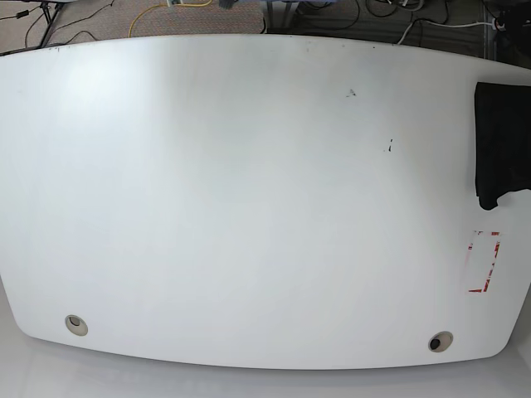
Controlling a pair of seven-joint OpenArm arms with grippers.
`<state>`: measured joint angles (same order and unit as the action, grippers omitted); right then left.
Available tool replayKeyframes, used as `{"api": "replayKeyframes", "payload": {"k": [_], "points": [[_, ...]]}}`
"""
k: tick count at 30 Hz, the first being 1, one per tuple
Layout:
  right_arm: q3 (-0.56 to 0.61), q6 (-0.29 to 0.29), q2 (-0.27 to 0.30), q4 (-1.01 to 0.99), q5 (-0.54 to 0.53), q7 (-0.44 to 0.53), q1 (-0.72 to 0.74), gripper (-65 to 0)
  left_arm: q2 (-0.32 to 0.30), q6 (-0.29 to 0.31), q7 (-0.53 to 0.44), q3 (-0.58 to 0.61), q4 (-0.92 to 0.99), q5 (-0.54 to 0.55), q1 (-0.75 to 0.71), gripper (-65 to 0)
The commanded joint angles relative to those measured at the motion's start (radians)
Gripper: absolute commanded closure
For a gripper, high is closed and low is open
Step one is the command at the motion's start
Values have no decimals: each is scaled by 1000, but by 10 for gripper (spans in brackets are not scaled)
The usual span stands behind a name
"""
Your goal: Layout the t-shirt on the table in an organized manner, then fold the t-shirt properly
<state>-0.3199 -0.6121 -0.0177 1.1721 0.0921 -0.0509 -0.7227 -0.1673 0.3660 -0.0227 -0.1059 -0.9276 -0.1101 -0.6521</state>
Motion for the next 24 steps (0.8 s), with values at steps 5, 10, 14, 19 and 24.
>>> {"api": "replayKeyframes", "payload": {"k": [5, 10, 14, 19, 24], "points": [[-3, -6, 3, -165, 31, 21, 113, -224, 1, 3, -12, -1, 246, 0, 145, 0], [-5, -1, 29, -297, 33, 19, 203, -224, 2, 0, -13, 1, 427, 0, 260, 0], [-2, 34, 45, -410, 33, 21, 265, -224, 2, -2, -16, 24, 559, 0, 348, 0], [0, 65, 74, -533, 33, 38, 341, -227, 10, -3, -18, 74, 680, 0, 438, 0], [0, 67, 94, -620, 34, 39, 398, -228, 30, -3, -12, 81, 755, 0, 516, 0]]}}
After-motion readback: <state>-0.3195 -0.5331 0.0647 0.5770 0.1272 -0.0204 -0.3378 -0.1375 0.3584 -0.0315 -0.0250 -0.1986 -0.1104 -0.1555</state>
